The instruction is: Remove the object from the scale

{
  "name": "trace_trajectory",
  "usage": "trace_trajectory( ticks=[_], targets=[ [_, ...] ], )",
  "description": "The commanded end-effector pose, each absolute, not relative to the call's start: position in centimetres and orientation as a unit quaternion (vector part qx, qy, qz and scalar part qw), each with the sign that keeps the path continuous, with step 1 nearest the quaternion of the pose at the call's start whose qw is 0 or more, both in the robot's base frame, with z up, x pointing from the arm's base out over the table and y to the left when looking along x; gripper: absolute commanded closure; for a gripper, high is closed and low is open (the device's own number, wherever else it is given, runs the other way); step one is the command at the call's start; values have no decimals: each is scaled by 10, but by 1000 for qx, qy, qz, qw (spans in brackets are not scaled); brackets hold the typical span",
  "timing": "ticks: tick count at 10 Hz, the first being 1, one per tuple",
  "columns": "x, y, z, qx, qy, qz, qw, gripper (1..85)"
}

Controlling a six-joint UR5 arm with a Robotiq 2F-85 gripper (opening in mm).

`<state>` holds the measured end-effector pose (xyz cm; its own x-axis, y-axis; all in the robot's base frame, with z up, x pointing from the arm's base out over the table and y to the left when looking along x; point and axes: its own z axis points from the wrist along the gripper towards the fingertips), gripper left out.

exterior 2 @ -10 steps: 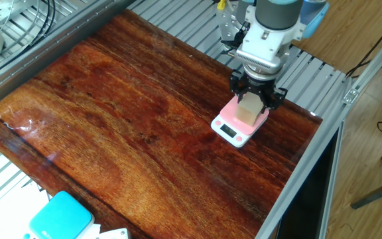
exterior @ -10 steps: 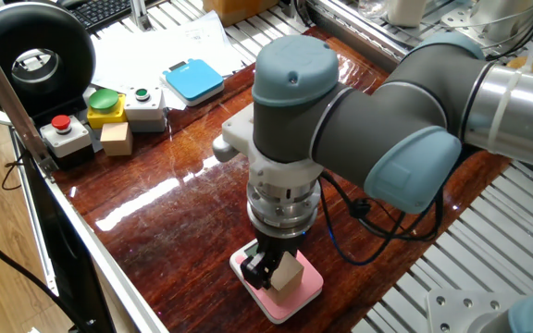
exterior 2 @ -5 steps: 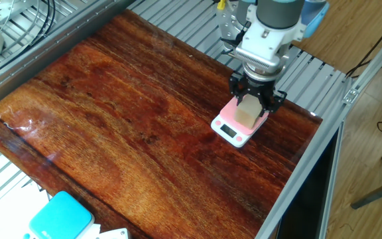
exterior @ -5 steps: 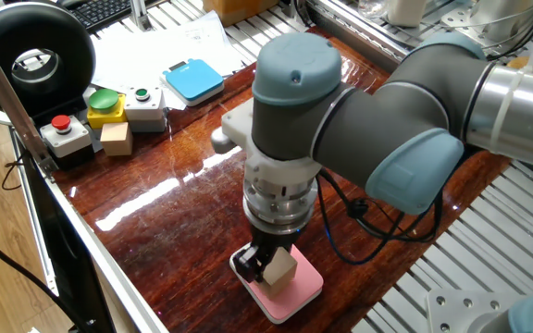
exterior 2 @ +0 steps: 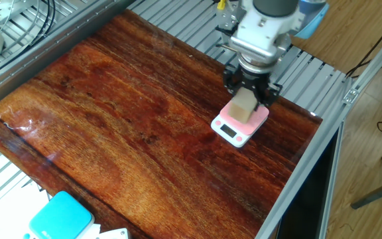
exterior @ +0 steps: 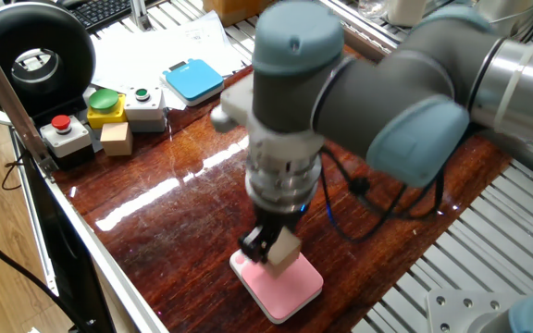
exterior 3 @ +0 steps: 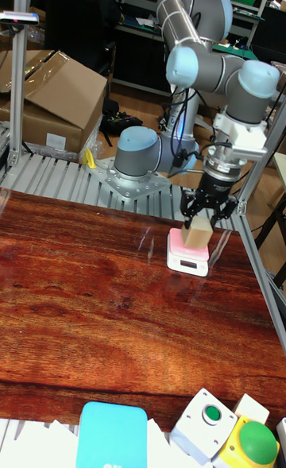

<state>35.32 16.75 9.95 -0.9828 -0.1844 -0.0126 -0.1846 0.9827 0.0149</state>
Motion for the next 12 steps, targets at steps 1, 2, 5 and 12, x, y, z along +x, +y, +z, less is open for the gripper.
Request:
trace_trajectory(
  ticks=[1,2,5,12],
  targets=[
    [352,162,104,-115,993,24,-3,847],
    [350,162,104,-95,995,24,-6,847],
    [361,142,104,-20,1000,-16,12,847],
    [431,76,110,-188,982,0,18,847]
  ],
)
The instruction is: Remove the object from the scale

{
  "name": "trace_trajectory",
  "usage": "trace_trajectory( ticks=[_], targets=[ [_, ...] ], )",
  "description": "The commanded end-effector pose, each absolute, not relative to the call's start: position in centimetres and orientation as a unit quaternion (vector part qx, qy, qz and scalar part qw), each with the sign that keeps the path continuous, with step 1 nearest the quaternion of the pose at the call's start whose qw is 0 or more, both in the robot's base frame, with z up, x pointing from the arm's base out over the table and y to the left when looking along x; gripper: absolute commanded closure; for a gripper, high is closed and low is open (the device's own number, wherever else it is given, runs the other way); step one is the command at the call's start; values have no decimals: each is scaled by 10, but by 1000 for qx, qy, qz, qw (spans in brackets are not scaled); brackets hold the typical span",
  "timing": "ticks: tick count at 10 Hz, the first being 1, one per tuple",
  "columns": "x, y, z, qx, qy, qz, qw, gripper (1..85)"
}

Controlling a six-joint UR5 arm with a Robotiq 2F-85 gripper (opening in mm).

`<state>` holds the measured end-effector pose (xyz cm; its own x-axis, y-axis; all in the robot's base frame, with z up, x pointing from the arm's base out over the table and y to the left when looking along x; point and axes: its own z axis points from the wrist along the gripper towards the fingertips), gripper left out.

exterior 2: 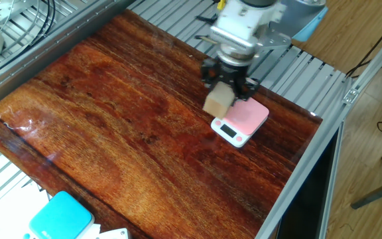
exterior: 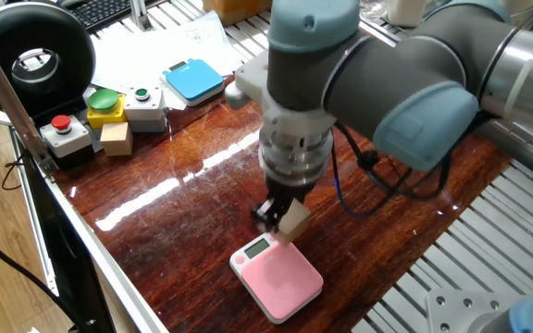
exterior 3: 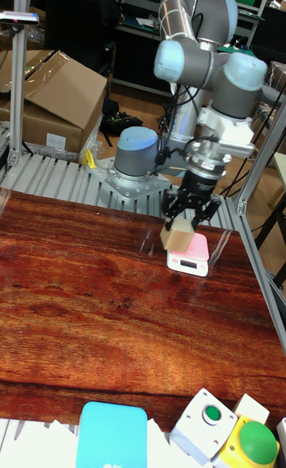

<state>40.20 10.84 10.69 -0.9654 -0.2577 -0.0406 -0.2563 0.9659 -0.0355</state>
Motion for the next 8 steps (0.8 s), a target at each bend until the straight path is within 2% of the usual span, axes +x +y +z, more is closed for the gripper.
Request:
trace_trajectory(
  ticks=[1,3,4,5,6,8],
  targets=[
    [448,62,104,-219,975,8,25,847],
    [445,74,101,-231,972,45,21,847],
    [434,76,102,-172,984,55,-1,847],
    [438,59,100,-122,992,20,0,847],
    [451,50,100,-86,996,1,23,847],
    [468,42,102,-89,995,-17,53,847]
  ],
)
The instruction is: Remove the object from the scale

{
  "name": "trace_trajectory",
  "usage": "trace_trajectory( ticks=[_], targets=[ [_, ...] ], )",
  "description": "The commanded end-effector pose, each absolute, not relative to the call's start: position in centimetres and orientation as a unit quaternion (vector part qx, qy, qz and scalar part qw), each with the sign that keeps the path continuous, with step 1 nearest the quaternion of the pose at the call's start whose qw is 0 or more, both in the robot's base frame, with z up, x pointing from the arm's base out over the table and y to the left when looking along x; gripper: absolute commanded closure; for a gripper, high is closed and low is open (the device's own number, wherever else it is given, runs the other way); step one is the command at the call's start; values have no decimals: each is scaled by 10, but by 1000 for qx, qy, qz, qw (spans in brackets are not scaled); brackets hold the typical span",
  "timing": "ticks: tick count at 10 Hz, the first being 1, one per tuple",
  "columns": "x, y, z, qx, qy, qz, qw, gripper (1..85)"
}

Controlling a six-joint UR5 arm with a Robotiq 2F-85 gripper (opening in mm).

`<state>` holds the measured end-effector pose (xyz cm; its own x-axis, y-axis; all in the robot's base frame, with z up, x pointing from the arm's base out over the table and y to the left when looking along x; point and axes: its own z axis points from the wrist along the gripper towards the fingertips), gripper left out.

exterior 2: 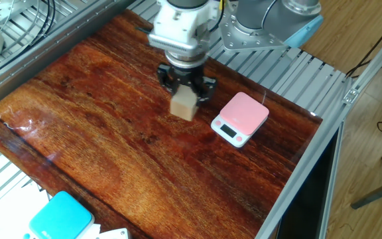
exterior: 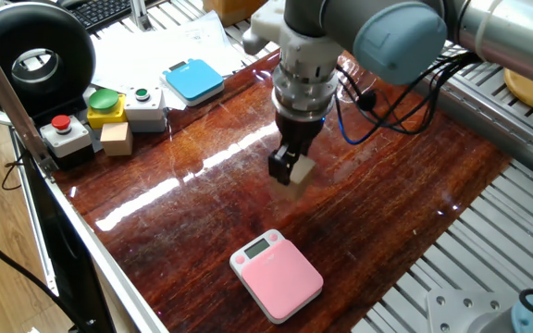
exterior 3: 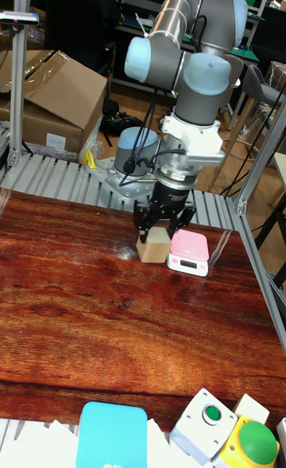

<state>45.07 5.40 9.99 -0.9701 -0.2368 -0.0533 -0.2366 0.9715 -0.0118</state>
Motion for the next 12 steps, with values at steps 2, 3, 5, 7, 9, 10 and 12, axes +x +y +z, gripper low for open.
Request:
trace_trajectory(
  ticks=[2,3,5,7,9,10,12],
  targets=[
    [468,47,102,-197,980,8,37,847],
    [492,22,104,-233,972,4,31,847],
    [528,-5,90,-283,958,-10,49,847],
    [529,-3,81,-300,953,7,52,847],
    [500,10,83,-232,972,40,11,847],
    [502,-7,83,-168,986,7,7,847],
    [520,-15,83,-98,994,-11,40,847]
  ],
)
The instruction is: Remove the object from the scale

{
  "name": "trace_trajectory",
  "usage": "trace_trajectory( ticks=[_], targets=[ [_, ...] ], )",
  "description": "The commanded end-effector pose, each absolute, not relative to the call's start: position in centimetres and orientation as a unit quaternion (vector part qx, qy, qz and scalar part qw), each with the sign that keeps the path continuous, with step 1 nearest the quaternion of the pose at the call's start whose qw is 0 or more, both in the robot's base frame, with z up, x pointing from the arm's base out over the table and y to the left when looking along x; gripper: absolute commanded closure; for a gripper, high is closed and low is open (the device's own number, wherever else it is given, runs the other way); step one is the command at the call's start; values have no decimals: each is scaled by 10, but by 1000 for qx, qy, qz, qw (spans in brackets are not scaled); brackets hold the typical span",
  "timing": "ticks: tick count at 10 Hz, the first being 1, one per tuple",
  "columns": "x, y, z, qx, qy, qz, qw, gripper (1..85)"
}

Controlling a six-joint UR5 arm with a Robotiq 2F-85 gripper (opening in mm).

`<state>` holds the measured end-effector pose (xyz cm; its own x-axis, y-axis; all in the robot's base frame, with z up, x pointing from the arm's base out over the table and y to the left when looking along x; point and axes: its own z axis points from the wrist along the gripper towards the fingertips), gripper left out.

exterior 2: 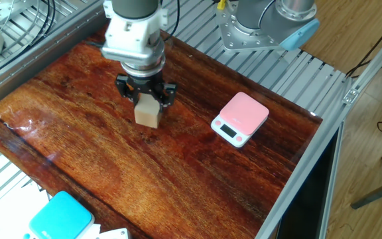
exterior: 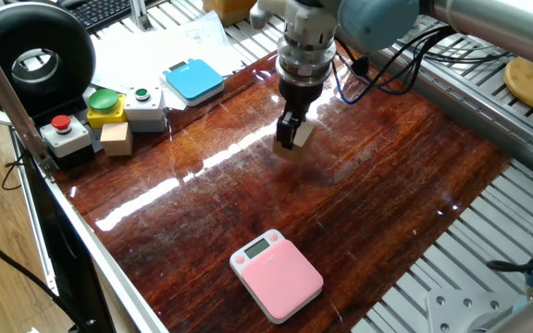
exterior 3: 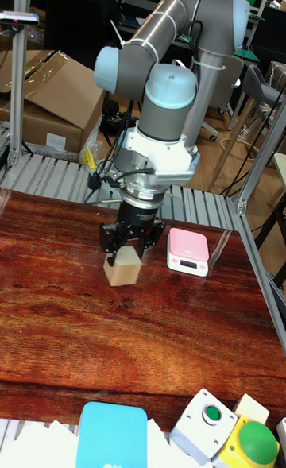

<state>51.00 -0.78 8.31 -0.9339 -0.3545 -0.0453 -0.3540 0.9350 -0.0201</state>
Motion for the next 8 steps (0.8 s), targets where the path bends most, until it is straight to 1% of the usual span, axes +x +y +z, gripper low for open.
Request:
trace_trajectory(
  ticks=[1,2,3,4,6,7,8],
  targets=[
    [532,-13,85,-114,991,-11,62,847],
    [537,-7,85,-117,990,-1,74,847],
    [540,-7,86,-88,994,14,67,847],
    [536,-10,86,-53,997,32,46,847],
    [537,-11,79,-9,999,35,32,847],
    [539,-19,71,3,999,20,25,847],
    [535,-23,68,11,1000,17,16,847]
  ],
)
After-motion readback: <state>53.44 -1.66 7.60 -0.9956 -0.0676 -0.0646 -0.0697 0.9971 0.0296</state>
